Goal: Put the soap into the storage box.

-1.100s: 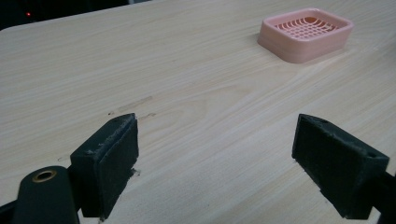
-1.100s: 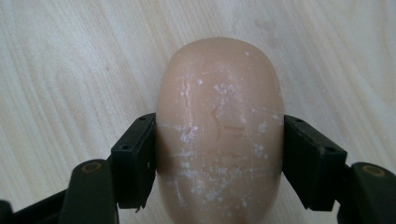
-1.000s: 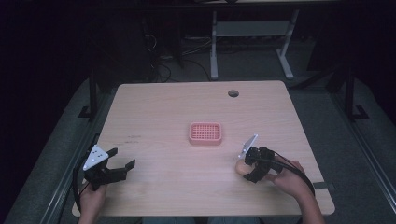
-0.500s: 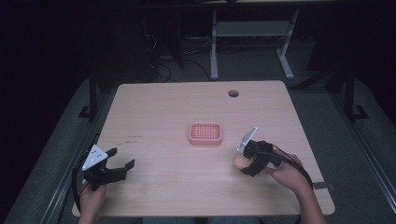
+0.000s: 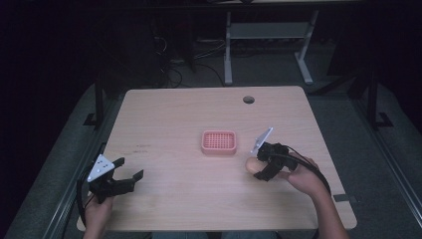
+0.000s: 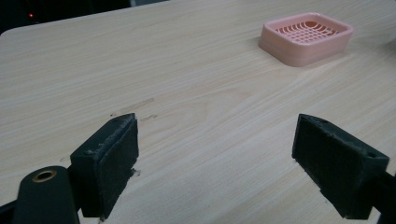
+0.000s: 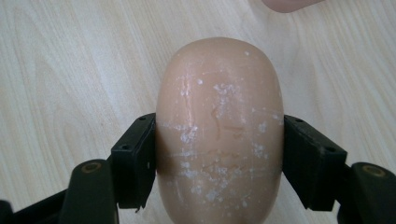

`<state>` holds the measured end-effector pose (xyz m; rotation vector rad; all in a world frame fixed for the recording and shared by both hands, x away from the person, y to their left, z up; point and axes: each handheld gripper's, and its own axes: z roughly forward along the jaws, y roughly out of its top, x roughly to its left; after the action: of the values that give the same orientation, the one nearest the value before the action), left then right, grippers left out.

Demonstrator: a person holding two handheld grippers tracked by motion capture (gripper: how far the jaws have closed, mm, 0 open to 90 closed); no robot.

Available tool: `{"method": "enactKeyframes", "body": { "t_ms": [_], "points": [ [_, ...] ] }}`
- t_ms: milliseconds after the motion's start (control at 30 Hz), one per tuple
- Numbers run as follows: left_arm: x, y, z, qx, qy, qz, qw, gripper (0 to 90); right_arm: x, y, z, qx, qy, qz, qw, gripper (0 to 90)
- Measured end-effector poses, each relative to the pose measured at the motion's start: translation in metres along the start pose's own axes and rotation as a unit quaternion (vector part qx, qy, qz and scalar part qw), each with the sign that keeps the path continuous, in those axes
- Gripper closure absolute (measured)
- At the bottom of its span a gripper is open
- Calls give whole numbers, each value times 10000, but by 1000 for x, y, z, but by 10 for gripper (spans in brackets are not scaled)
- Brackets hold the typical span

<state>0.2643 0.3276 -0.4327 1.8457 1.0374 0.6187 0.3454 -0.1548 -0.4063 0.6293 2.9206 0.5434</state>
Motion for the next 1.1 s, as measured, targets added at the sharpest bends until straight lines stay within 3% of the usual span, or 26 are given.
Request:
{"method": "enactKeyframes", "body": {
  "t_ms": [1100],
  "points": [
    [1,3,3,-51,-25,-50,10000,143,-20,31,-4,-186,91,-138,9997,321]
  ]
}}
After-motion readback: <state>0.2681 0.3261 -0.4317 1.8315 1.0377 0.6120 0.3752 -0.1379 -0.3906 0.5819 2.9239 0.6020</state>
